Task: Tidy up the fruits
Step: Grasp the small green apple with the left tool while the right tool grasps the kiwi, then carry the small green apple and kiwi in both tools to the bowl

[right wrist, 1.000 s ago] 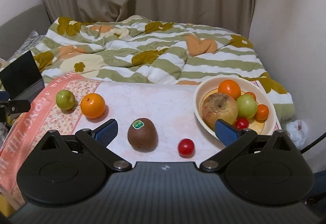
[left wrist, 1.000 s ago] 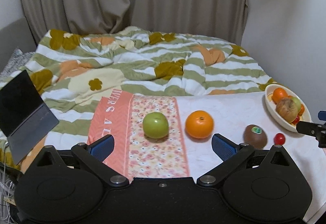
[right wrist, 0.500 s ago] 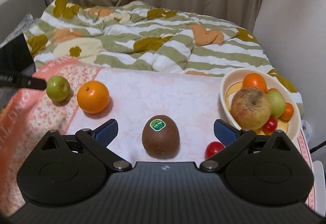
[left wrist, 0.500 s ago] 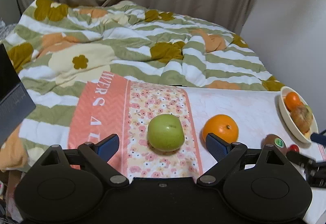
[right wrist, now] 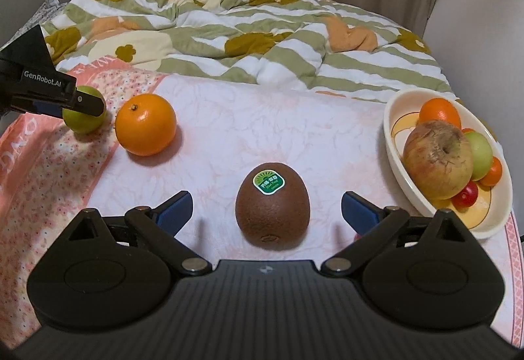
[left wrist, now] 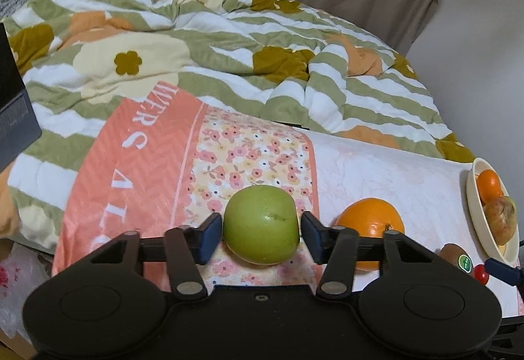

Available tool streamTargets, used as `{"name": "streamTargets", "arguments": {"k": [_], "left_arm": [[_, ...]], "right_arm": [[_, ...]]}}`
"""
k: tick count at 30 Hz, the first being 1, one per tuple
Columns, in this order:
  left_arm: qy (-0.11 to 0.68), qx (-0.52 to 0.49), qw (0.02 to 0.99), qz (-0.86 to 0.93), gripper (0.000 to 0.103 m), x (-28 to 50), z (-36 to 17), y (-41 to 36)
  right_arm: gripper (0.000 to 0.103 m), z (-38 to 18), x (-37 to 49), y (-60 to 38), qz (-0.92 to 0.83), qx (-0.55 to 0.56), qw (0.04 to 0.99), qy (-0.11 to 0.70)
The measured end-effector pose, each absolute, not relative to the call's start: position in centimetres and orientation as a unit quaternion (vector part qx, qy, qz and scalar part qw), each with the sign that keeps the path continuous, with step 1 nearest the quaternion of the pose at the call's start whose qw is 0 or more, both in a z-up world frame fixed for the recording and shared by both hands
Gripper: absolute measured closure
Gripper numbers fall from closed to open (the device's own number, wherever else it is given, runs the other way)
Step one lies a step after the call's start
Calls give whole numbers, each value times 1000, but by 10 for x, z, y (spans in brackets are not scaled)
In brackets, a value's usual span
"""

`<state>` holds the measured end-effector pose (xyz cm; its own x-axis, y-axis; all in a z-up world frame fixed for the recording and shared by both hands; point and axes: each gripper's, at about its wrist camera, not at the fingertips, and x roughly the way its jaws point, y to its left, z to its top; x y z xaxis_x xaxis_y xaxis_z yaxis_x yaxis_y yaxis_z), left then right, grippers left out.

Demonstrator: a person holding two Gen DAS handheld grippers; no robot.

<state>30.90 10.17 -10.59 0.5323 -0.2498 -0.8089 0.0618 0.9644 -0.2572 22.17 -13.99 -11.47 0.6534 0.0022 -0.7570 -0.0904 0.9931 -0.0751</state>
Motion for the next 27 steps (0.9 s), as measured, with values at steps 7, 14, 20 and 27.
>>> {"name": "streamTargets", "arguments": {"k": [7, 14, 20, 27], "left_arm": [[474, -95, 871, -90, 50, 308, -105, 101], [475, -89, 871, -90, 50, 299, -105, 105], [469, -96, 873, -97, 50, 286, -103, 110], [450, -94, 882, -106, 50, 266, -84, 111]], "right_arm": [[4, -124, 231, -146, 21, -53, 903, 426], [24, -135, 237, -147, 24, -47, 898, 438], [34, -135, 240, -145, 27, -47, 900, 432], [35, -126, 236, -144, 30, -42, 905, 422]]}}
